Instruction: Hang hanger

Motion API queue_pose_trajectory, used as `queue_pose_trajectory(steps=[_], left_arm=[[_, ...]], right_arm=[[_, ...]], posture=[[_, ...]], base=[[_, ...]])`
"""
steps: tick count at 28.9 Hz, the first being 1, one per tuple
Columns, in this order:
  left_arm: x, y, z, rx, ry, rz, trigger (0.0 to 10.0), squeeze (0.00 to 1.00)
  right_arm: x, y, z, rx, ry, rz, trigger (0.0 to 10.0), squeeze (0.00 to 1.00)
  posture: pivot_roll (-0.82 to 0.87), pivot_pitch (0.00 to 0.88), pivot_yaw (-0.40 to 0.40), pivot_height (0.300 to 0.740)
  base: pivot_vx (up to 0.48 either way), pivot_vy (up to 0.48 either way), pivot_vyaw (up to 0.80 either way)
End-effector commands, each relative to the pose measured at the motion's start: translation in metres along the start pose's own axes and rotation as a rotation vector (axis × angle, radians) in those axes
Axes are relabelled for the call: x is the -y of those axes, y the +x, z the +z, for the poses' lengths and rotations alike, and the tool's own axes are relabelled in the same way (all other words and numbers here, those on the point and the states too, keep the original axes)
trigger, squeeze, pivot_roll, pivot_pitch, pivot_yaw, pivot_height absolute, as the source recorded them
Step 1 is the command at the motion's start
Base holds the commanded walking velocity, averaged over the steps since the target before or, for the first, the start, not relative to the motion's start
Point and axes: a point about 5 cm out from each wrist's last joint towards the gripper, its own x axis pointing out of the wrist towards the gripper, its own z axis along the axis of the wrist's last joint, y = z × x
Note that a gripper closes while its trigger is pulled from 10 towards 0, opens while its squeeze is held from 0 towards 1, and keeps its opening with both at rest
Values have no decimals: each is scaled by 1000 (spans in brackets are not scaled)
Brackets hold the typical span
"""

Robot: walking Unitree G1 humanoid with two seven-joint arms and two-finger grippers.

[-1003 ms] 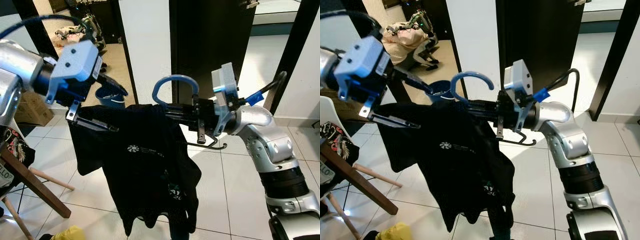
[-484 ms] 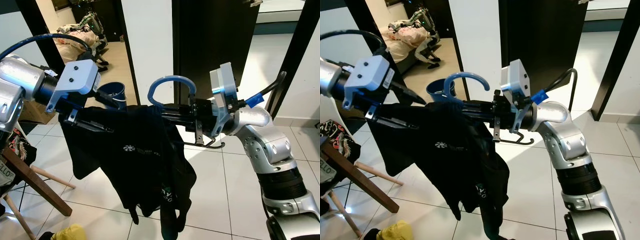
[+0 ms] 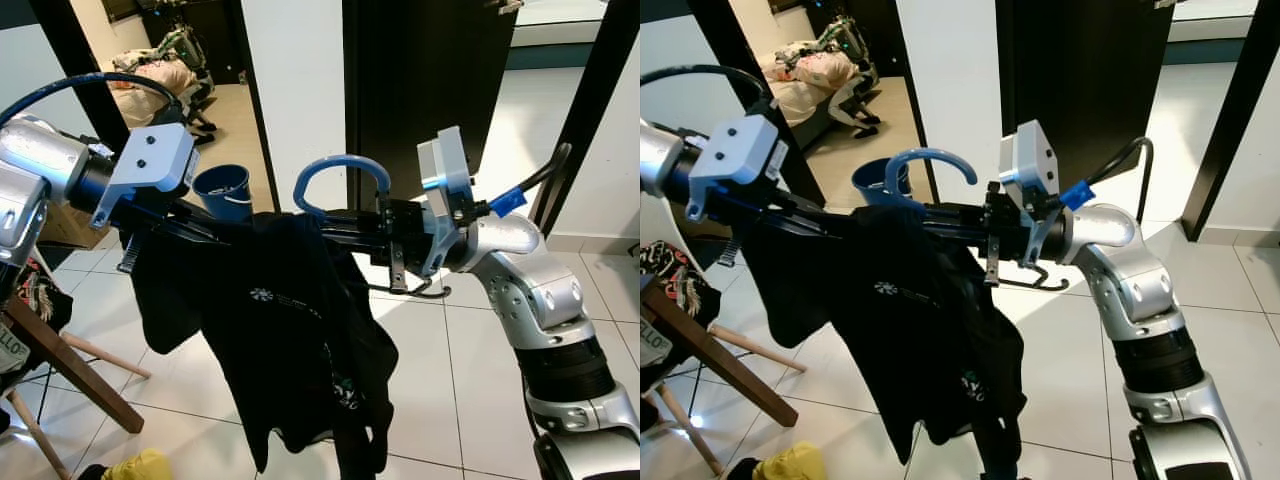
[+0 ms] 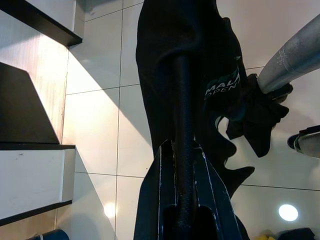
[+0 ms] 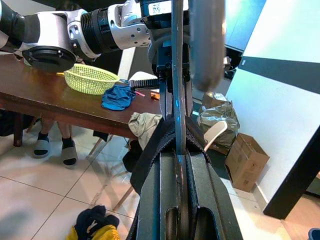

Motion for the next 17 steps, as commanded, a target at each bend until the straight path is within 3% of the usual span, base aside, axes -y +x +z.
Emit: queue_pose_trajectory(steps=[1,3,4,7,10,13,15,17], left_arm=[[6,8,-8,-8,-23,-68,0,0],[5,7,-7,-6,-18,-61,0,0],[3,5,-6,-8,-7,-46,0,0],[3,5,-6,-8,-7,-46,0,0],[-10,-7,0,-24,39,44,0,0],[-33,-33,16,-62,173,252,0,0],[-33,-33,16,-62,173,252,0,0],[-40,-44,27,-62,233,321,0,0]], right_arm=[[-5,7,11,50,-37,37,10000,0],[-6,7,10,48,-16,47,10000,0],[-8,6,9,42,10,65,10000,1000],[-8,6,9,42,10,65,10000,1000],[-7,0,5,30,41,52,10000,1000],[6,-28,1,18,47,-92,10000,1000],[6,-28,1,18,47,-92,10000,1000],[10,-51,-2,-16,52,-180,10000,1000]], posture=[[-44,0,100,740],[-44,0,100,740],[-44,0,100,740],[-44,0,100,740],[-43,0,102,740],[-38,0,102,740],[-38,0,102,740],[-35,0,102,740]], base=[[0,0,0],[0,0,0],[0,0,0],[0,0,0],[0,0,0],[0,0,0],[0,0,0],[0,0,0]])
